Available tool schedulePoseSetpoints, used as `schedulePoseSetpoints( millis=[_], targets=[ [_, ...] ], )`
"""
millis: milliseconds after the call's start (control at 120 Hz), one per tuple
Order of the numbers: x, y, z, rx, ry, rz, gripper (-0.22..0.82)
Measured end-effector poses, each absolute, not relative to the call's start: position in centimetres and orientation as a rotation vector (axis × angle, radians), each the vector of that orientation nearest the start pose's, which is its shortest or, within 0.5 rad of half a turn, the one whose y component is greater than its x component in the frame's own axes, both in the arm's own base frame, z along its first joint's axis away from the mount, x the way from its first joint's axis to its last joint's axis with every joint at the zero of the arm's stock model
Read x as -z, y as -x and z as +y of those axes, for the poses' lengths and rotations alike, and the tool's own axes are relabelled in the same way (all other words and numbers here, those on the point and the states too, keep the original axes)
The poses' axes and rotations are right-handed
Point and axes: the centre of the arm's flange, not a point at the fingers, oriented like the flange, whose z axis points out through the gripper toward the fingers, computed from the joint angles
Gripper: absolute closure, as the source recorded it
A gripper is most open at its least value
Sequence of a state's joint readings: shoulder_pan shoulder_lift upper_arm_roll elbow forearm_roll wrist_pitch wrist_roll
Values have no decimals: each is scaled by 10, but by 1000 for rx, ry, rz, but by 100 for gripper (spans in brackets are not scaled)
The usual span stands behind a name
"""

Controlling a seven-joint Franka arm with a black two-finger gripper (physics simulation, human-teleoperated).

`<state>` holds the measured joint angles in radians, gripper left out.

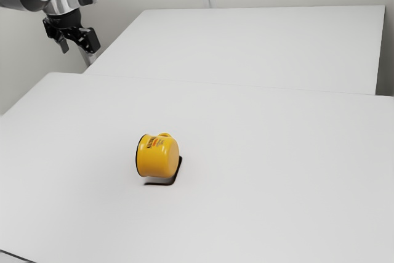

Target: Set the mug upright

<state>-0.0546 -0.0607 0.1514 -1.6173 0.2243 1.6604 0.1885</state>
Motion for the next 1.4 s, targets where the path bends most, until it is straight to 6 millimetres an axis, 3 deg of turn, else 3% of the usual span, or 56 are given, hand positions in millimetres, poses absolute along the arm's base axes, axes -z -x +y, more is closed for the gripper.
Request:
schedulePoseSetpoints(
  millis=[225,425,592,850,908,1058,1300,1400],
  targets=[
    [-645,-539,83,120,2912,43,0],
    [-625,-537,93,83,3002,-66,0],
    [-566,-531,130,-58,3231,-324,0],
    [-462,-512,180,-344,3417,-761,0],
    [-442,-512,175,-409,3454,-821,0],
    [-391,-531,129,-591,3546,-826,0],
    [-348,-542,126,-679,3644,-996,0],
    [-342,-545,123,-682,3683,-1049,0]
  ],
)
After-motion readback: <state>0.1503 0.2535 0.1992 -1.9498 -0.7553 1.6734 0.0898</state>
